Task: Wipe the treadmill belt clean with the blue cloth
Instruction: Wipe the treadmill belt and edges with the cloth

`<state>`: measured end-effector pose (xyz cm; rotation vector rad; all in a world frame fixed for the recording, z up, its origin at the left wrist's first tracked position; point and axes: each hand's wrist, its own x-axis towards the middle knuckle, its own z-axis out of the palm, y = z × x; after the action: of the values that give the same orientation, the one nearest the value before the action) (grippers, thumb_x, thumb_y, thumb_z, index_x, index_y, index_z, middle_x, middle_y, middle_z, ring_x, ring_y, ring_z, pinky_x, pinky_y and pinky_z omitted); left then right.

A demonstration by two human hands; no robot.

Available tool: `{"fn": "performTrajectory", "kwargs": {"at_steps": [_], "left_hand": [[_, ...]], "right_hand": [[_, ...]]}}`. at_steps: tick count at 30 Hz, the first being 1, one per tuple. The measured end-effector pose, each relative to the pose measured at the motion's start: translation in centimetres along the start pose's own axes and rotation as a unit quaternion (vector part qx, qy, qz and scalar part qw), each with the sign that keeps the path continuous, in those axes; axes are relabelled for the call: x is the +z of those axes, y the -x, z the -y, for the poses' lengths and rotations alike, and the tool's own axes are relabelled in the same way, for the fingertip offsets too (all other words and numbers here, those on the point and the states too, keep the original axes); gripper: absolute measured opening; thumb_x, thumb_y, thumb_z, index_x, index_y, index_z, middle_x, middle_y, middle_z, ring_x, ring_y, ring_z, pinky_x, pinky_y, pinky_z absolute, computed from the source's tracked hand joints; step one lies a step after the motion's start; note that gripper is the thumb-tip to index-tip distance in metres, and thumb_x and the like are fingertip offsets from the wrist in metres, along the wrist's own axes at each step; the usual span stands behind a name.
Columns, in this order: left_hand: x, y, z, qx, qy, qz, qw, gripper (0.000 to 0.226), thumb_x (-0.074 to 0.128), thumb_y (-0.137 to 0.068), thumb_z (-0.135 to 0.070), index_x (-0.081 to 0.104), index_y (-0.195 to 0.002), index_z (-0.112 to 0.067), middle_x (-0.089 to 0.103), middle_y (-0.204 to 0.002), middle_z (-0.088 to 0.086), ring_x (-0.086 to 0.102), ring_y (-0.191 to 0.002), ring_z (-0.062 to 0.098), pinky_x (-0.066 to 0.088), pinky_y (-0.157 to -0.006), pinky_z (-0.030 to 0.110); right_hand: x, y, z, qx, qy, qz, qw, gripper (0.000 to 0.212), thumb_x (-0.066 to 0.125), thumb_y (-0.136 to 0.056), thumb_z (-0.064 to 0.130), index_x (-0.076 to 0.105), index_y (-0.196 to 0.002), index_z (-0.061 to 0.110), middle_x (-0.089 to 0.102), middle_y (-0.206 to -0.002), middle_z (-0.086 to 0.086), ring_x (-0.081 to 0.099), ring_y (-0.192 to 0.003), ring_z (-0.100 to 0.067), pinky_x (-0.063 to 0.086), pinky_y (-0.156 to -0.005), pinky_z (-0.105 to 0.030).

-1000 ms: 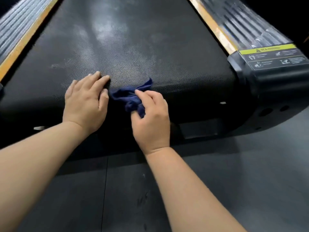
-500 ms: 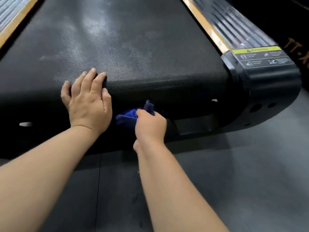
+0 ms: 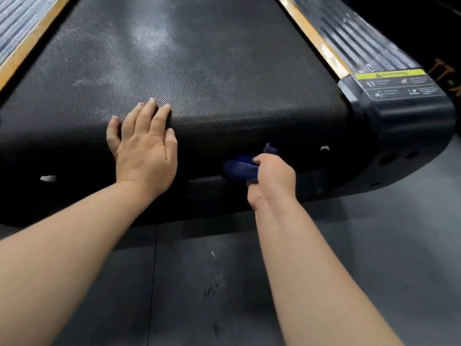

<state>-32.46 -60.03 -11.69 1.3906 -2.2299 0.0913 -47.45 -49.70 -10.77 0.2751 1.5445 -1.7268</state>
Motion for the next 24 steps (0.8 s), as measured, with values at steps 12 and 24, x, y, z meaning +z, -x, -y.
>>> {"fn": "performTrajectory", "kwargs": {"at_steps": [12,24], "left_hand": [[-0.7,0.0,1.1,0.044,0.042,0.012,0.998,0.057,0.025,-0.089,-0.041,0.046,-0.139,-0.023,0.036,-0.151,0.003,0.026,-0.141,0.02,0.002,-0.114,0.038],[-2.7,-0.1,1.5,0.131,0.117,0.085,0.981,0.067,0.044,-0.074,-0.046,0.041,-0.14,-0.035,0.036,-0.15,-0.006,0.024,-0.142,0.012,0.005,-0.116,0.044]], "right_hand": [[3.2,4.1,-3.8,-0.127,-0.005,0.042,0.991,0.013,0.059,-0.075,-0.007,0.056,-0.077,0.006,0.062,-0.07,-0.007,0.059,-0.06,-0.014,0.053,-0.063,-0.029],[2.0,2.4,-1.9,-0.492,0.225,0.101,0.835,0.032,0.065,-0.078,0.001,0.068,-0.109,0.01,0.069,-0.103,-0.002,0.065,-0.097,-0.014,0.049,-0.091,-0.026]]}}
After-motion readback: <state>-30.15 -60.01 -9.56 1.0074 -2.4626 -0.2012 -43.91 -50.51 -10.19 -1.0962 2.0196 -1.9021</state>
